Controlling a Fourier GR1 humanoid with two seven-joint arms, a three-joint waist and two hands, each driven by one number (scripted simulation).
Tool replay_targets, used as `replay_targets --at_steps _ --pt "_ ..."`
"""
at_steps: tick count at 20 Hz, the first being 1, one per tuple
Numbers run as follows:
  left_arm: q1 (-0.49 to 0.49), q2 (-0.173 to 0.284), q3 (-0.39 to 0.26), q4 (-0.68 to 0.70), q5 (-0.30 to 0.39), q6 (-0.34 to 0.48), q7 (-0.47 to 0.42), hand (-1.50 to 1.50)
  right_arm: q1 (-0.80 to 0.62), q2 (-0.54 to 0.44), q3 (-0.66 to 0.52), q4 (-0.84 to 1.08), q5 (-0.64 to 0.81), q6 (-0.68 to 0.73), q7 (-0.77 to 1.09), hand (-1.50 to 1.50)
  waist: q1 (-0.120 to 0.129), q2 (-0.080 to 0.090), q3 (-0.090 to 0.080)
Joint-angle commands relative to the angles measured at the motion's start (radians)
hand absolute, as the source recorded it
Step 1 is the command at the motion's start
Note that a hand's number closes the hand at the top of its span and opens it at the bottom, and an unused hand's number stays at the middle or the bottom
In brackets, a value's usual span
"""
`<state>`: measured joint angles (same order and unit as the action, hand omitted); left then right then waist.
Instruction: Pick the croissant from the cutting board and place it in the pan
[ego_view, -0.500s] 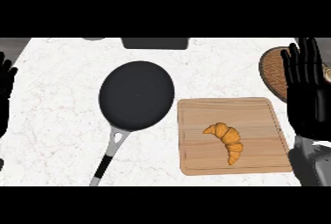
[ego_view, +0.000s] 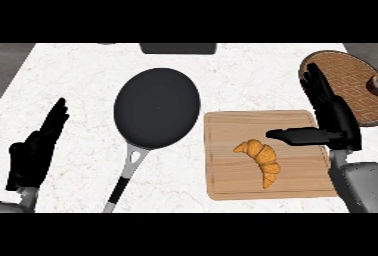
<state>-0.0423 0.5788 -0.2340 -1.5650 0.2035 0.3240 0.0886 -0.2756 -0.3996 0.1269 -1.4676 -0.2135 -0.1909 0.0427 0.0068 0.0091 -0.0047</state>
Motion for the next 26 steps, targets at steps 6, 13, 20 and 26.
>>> replay_targets --at_steps 6,13,20,26 --pt "0.073 -0.026 -0.07 -0.011 -0.055 -0.002 0.02 0.0 0.159 -0.305 0.041 -0.006 0.138 0.165 0.129 -1.5 -0.017 -0.013 0.004" --pt "0.099 -0.048 -0.071 -0.033 -0.079 -0.003 0.012 0.0 -0.027 -0.416 0.08 0.019 0.128 0.431 0.238 -1.5 0.013 -0.009 0.004" --pt "0.054 -0.103 -0.07 0.035 -0.113 -0.009 -0.005 0.0 -0.188 -0.364 0.16 -0.028 0.073 0.642 0.402 -1.5 0.006 -0.007 0.004" --pt "0.047 -0.075 -0.005 0.002 -0.091 -0.075 0.032 0.0 -0.271 -0.2 0.233 0.0 0.15 0.633 0.613 -1.5 0.005 -0.009 0.004"
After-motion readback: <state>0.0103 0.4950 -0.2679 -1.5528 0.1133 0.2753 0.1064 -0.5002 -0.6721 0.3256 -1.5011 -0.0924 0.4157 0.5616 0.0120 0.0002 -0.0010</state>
